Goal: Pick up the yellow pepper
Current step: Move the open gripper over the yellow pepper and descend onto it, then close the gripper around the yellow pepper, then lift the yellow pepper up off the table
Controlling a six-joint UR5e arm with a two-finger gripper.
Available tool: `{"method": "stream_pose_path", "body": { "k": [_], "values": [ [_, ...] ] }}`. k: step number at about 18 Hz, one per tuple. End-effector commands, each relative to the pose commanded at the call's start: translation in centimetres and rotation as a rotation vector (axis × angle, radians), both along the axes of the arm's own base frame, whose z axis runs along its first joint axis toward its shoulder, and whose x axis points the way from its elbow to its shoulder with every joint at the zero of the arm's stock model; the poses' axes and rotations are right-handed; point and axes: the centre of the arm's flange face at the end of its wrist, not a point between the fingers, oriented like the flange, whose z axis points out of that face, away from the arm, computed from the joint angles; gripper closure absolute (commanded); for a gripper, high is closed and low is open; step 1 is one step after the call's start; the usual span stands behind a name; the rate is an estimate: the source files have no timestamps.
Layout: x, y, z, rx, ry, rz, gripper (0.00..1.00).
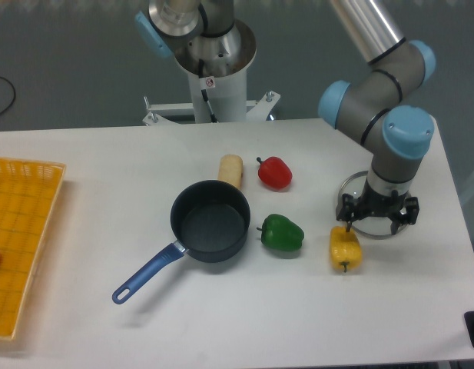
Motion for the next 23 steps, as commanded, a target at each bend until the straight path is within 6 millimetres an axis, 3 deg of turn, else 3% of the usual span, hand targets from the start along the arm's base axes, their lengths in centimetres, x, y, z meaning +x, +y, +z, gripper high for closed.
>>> {"method": "stream_pose_path", "body": {
  "k": [5,16,18,21,23],
  "values": [
    [0.9,1.9,-0.8,-0.026,0.001,-0.01,0.0],
    [1.3,2.4,-3.3,-0.088,-0.012,-0.027,0.01],
    [1.3,2.4,-3.3,-0.089,-0.012,-0.031,0.07],
    [1.4,2.3,-3.4,-0.091,-0.016,-0.037,0.35],
    [1.3,2.3,-3.3,-0.095,-0.011,-0.056,0.38]
  ]
}}
